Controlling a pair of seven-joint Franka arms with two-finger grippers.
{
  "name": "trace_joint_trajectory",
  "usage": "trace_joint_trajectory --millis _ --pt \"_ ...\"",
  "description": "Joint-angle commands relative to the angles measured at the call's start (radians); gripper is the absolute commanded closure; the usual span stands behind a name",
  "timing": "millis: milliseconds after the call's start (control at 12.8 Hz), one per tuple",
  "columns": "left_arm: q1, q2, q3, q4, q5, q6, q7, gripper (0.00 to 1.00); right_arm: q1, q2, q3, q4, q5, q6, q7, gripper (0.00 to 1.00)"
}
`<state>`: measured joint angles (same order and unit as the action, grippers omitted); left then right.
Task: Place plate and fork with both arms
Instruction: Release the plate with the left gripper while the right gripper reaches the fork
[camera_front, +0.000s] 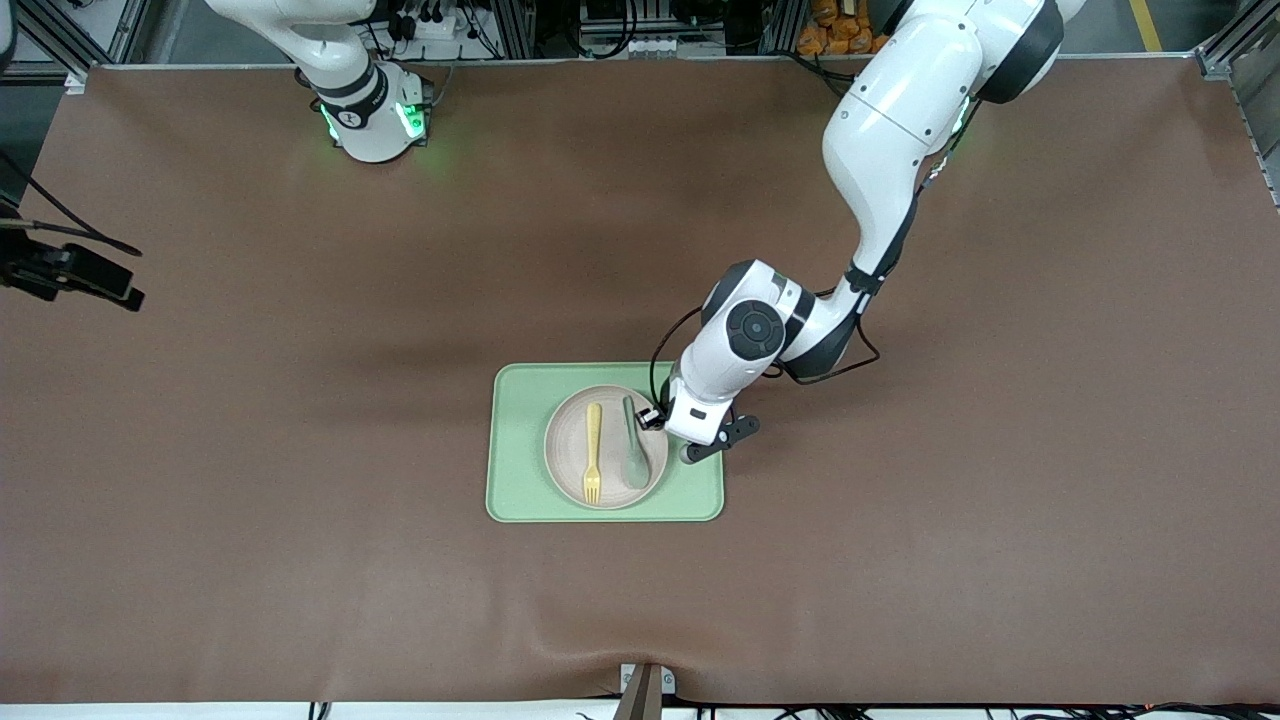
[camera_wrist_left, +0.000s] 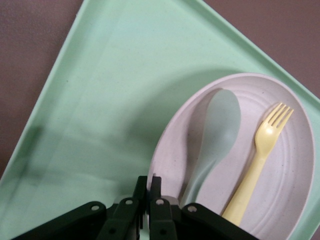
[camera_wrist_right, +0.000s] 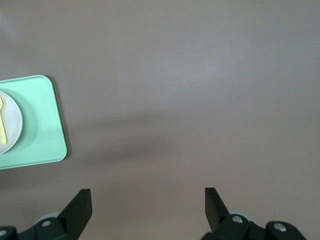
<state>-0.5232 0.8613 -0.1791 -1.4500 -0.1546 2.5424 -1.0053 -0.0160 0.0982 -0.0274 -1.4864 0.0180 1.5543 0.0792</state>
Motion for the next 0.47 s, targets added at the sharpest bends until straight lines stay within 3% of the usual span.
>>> trace_joint_trajectory --millis 0,156,234,312,390 --pt "-0.003 -0.001 0.018 -0.009 -0.002 0.01 -0.006 1.0 0.042 0.05 0.001 0.015 0.008 0.001 0.002 0.0" --pt "-0.003 -0.002 0.027 -0.009 0.015 0.007 0.034 1.0 0.068 0.073 0.001 0.015 0.008 0.022 0.002 0.0" --pt "-0.001 -0.004 0.027 -0.009 0.018 0.006 0.059 0.54 0.071 0.083 0.003 0.015 0.01 0.051 -0.002 0.0" --pt "-0.004 -0.004 0.03 -0.009 0.023 0.006 0.077 0.01 0.077 0.103 0.003 0.015 0.01 0.059 -0.007 0.0" --pt "-0.003 -0.011 0.035 -0.009 0.035 0.004 0.077 0.0 0.088 0.109 0.003 0.015 0.007 0.064 -0.009 0.0"
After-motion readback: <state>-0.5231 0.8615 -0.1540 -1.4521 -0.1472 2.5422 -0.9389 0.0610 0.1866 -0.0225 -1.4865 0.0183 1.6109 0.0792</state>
